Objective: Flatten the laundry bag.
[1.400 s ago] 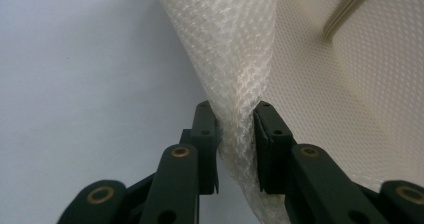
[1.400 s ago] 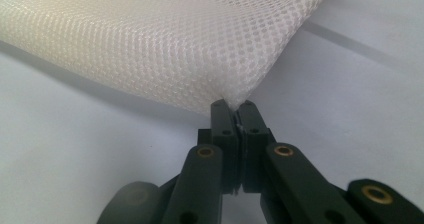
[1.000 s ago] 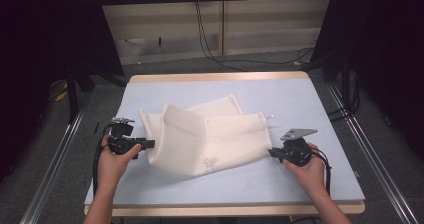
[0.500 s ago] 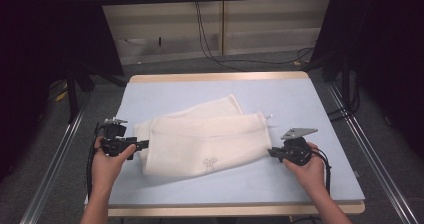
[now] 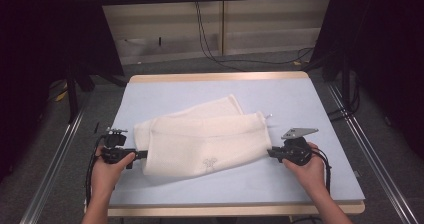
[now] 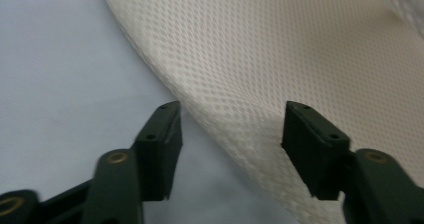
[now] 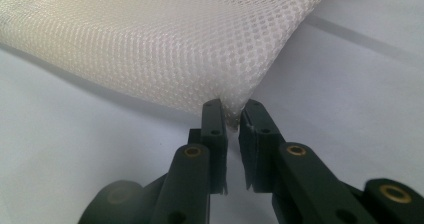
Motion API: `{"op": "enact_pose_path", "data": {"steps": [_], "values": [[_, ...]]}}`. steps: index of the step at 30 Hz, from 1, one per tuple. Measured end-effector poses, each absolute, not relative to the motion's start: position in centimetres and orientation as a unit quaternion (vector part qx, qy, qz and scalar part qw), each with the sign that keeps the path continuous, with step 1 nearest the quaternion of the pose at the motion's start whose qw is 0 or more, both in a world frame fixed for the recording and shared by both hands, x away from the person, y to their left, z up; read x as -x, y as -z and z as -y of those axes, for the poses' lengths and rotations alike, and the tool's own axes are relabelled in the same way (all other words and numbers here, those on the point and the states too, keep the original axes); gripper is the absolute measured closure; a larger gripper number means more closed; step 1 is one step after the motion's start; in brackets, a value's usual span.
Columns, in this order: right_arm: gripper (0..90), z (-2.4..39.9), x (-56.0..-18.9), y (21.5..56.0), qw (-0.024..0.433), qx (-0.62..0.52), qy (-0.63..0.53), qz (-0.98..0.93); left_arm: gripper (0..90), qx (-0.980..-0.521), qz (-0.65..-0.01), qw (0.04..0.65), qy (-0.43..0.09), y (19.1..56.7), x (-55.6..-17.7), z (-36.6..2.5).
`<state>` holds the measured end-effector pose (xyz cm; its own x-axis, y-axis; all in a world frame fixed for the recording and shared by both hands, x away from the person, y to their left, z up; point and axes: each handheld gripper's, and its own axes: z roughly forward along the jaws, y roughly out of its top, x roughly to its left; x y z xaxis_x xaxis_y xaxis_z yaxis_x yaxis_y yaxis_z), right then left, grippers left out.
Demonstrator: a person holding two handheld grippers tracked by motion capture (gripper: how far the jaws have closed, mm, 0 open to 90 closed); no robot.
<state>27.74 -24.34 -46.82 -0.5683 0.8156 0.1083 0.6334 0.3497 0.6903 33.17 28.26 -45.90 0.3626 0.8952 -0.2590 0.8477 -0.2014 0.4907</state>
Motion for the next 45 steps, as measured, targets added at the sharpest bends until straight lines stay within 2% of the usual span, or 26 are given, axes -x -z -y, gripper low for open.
{"op": "enact_pose_path", "data": {"steps": [3, 7, 9, 13, 20, 30, 41, 43, 45], "values": [[80.6, 24.3, -27.8, 46.8, 0.130, -0.446, -0.354, -0.811, 54.9, -0.769, -0.571, 0.285, -0.039, 45.9, -33.0, -28.0], [82.0, 24.3, -27.7, 46.7, 0.130, -0.446, -0.354, -0.812, 61.5, -0.774, -0.568, 0.273, -0.060, 45.9, -33.0, -27.7], [84.3, 24.4, -27.7, 46.7, 0.130, -0.442, -0.358, -0.812, 75.8, -0.770, -0.566, 0.289, -0.049, 46.0, -33.1, -27.5], [85.5, 24.5, -27.7, 46.5, 0.128, -0.439, -0.357, -0.815, 82.8, -0.773, -0.556, 0.299, -0.057, 45.8, -33.9, -26.9], [86.1, 24.8, -27.9, 46.7, 0.123, -0.439, -0.350, -0.818, 85.0, -0.768, -0.553, 0.316, -0.073, 46.1, -36.1, -26.2], [86.1, 25.6, -28.8, 46.9, 0.133, -0.449, -0.350, -0.812, 85.1, -0.777, -0.534, 0.325, -0.075, 46.3, -39.4, -25.2], [86.0, 26.5, -30.1, 47.2, 0.151, -0.463, -0.352, -0.799, 84.8, -0.765, -0.536, 0.343, -0.100, 46.7, -42.3, -23.5], [85.8, 26.6, -30.4, 47.3, 0.143, -0.462, -0.357, -0.799, 83.9, -0.771, -0.533, 0.334, -0.103, 46.6, -42.6, -23.5], [84.8, 26.8, -30.3, 47.3, 0.135, -0.463, -0.366, -0.796, 78.5, -0.767, -0.537, 0.336, -0.099, 46.6, -42.5, -23.3]]}}
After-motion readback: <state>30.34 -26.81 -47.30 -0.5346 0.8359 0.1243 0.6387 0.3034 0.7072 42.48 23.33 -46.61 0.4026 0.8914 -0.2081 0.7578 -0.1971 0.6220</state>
